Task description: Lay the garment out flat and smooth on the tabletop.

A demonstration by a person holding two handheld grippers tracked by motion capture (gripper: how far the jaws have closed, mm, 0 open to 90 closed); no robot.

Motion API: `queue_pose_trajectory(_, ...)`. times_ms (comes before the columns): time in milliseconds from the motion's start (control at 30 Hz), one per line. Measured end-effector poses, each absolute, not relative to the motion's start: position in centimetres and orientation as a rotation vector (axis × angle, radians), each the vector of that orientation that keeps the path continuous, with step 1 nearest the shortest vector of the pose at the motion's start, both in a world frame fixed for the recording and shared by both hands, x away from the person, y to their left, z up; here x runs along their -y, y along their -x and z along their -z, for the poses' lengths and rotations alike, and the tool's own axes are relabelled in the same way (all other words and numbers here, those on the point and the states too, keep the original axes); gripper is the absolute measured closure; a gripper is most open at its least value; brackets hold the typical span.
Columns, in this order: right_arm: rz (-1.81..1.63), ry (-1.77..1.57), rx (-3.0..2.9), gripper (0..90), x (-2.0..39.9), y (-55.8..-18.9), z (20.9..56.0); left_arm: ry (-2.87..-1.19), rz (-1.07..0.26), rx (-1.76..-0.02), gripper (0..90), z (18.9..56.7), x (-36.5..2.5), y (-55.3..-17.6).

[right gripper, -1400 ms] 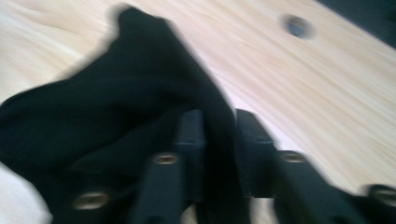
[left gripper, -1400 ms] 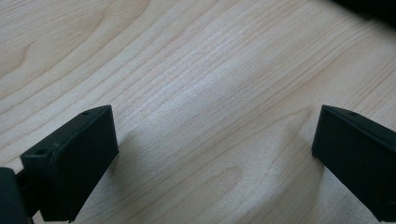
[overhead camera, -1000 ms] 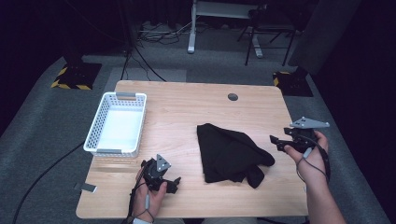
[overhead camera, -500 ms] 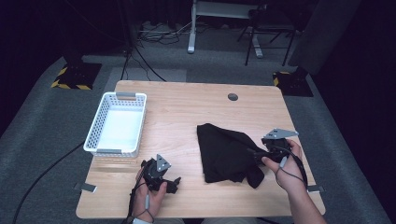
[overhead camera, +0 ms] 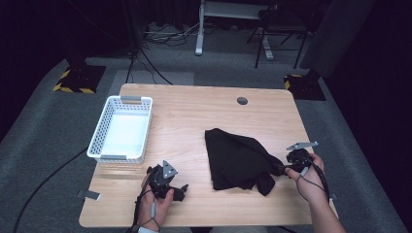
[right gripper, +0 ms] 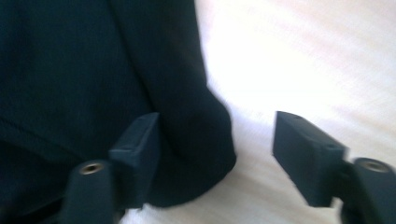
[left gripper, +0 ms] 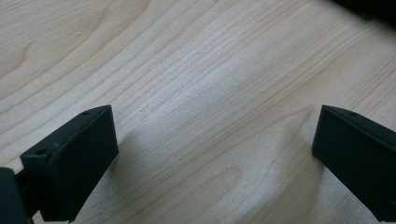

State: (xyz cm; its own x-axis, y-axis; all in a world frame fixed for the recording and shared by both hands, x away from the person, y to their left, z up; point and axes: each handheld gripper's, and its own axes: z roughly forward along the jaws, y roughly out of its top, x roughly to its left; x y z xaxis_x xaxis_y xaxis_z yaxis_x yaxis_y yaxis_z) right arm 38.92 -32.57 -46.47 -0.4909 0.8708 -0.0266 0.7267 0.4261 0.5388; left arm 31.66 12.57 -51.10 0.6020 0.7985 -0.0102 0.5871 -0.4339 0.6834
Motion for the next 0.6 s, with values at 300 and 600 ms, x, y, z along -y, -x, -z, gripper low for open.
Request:
queue_pose_trajectory(300, -0.714, -1.335, -2.449, 86.3, 31.9, -38.4, 45.2, -2.173, -0.417, -1.09, 0.4, 51.1, -12.6, -31.7)
queue_pose_trajectory(600, -0.769, -1.238, -2.42, 86.7, 31.7, -38.6, 40.2, -2.172, -0.418, -1.09, 0.4, 51.1, -12.6, -31.7)
